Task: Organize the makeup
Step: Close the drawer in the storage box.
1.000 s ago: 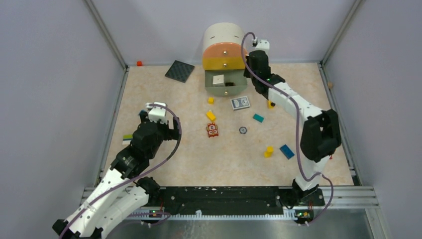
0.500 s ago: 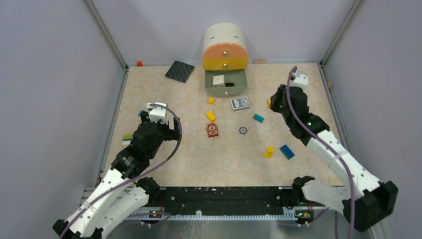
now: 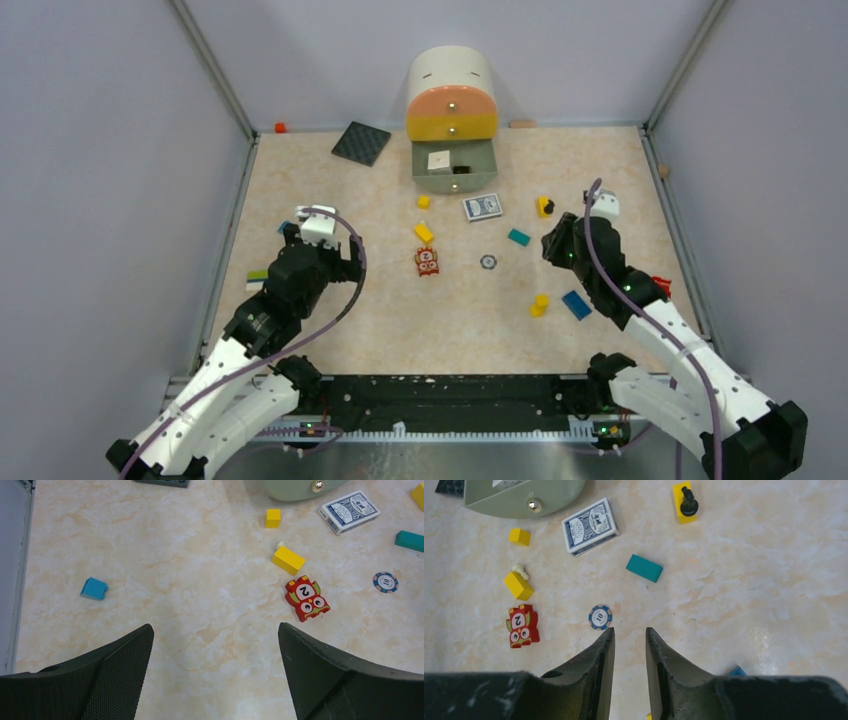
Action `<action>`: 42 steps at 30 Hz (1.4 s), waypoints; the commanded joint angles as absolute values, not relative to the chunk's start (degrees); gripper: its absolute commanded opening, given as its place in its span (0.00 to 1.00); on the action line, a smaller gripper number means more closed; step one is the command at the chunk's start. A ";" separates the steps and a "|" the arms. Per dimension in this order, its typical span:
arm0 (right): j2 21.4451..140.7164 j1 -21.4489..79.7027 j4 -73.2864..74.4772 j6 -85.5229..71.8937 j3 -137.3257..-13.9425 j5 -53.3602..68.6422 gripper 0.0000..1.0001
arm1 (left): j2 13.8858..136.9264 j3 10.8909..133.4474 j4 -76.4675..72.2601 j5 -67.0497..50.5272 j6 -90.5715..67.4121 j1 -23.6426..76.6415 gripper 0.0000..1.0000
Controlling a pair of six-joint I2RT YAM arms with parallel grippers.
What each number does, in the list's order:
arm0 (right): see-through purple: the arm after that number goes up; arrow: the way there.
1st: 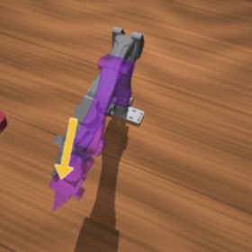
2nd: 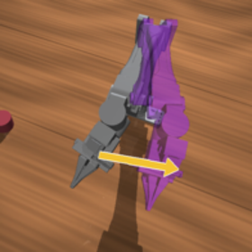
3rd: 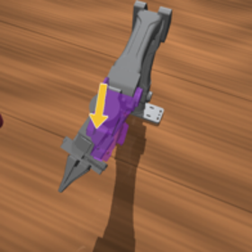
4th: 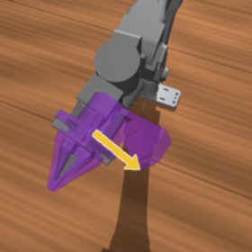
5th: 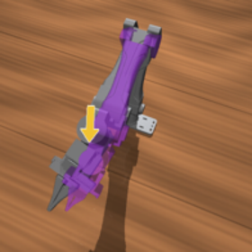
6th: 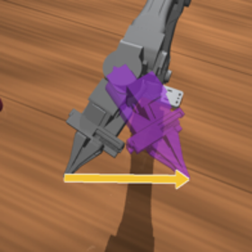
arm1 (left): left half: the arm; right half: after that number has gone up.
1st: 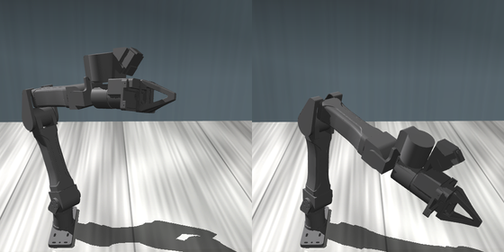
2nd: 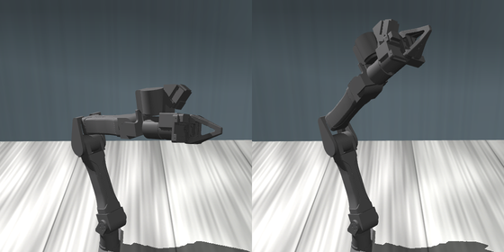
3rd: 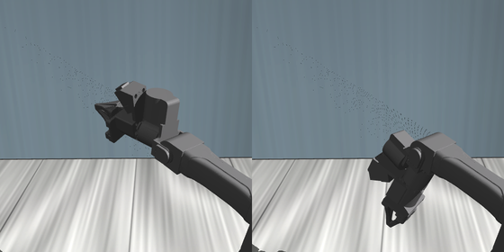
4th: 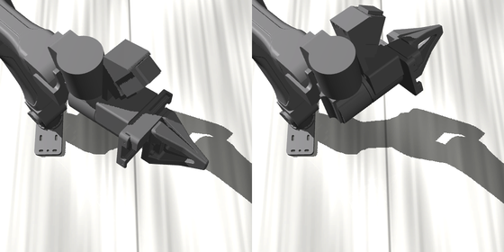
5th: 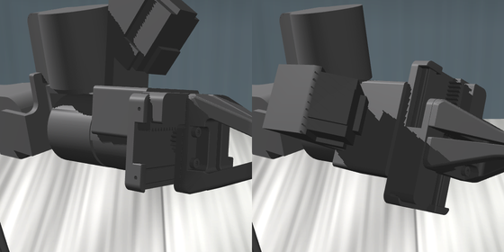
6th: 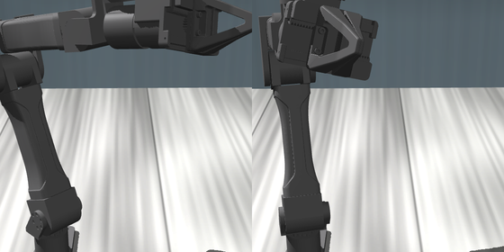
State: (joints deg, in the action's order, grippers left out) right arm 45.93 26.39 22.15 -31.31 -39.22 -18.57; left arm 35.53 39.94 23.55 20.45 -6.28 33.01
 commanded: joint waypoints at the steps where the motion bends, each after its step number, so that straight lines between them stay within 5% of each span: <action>1: 51.87 26.10 11.79 -31.94 -41.11 -12.83 0.30 | 35.68 40.21 21.70 21.29 -6.92 32.70 0.99; 13: 86.40 38.87 2.36 -30.08 -59.49 -24.82 0.31 | 36.88 40.26 21.98 21.12 -7.39 32.74 0.99; 20: 101.84 41.57 1.33 -31.76 -69.34 -21.86 0.31 | 38.32 40.02 21.89 20.70 -7.34 32.68 0.99; 28: 110.06 40.98 1.50 -25.98 -76.49 -20.88 0.37 | 38.40 40.01 21.96 20.45 -7.27 32.66 0.99; 35: 111.88 33.24 -1.73 -27.95 -80.01 -13.65 0.57 | 38.05 39.98 21.80 20.43 -7.15 32.63 0.99; 42: 116.37 32.33 -0.18 -30.24 -85.56 -12.73 0.63 | 37.29 39.82 21.49 20.01 -7.04 32.62 0.99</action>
